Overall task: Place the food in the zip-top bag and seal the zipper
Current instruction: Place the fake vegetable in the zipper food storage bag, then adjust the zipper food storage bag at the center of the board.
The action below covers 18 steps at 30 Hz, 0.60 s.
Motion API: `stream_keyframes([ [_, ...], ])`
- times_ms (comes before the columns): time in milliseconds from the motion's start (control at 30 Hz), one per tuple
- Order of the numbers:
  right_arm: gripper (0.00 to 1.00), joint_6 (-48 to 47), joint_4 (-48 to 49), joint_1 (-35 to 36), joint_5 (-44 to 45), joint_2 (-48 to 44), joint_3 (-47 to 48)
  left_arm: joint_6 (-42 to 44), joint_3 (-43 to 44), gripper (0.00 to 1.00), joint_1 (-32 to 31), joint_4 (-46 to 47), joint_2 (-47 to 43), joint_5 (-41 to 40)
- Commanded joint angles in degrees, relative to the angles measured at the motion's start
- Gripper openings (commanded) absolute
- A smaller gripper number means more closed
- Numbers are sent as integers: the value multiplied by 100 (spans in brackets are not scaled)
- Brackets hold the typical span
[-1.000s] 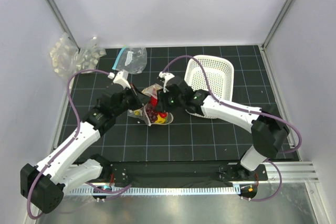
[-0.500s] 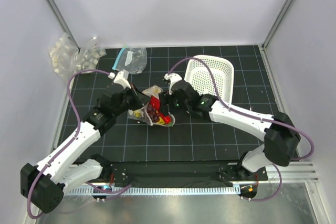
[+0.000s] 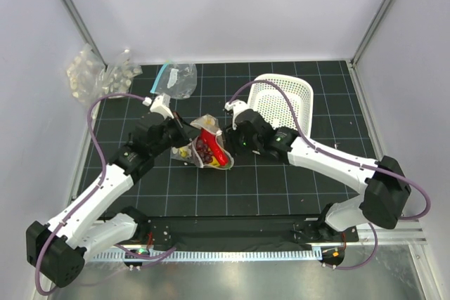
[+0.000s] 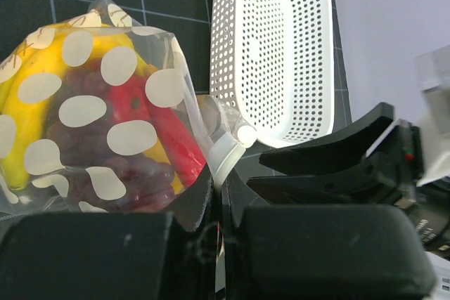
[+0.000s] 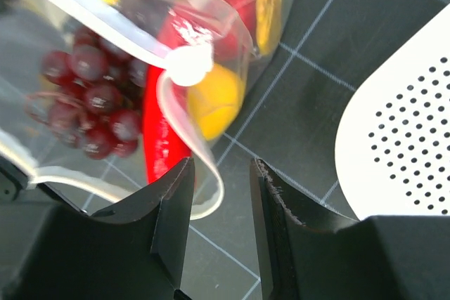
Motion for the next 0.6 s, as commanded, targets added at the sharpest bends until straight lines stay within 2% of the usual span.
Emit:
stream_keyframes([
  [0, 45, -95, -61, 39, 29, 146, -47, 29, 139, 5, 31, 234, -181, -107],
  [433, 48, 10, -333, 224, -77, 823, -30, 46, 157, 5, 40, 190, -190, -159],
  [533, 41, 46, -360, 303, -68, 894, -108, 46, 157, 5, 40, 190, -225, -151],
  [567, 35, 54, -342, 303, -94, 868, -135, 46, 165, 5, 40, 190, -225, -125],
])
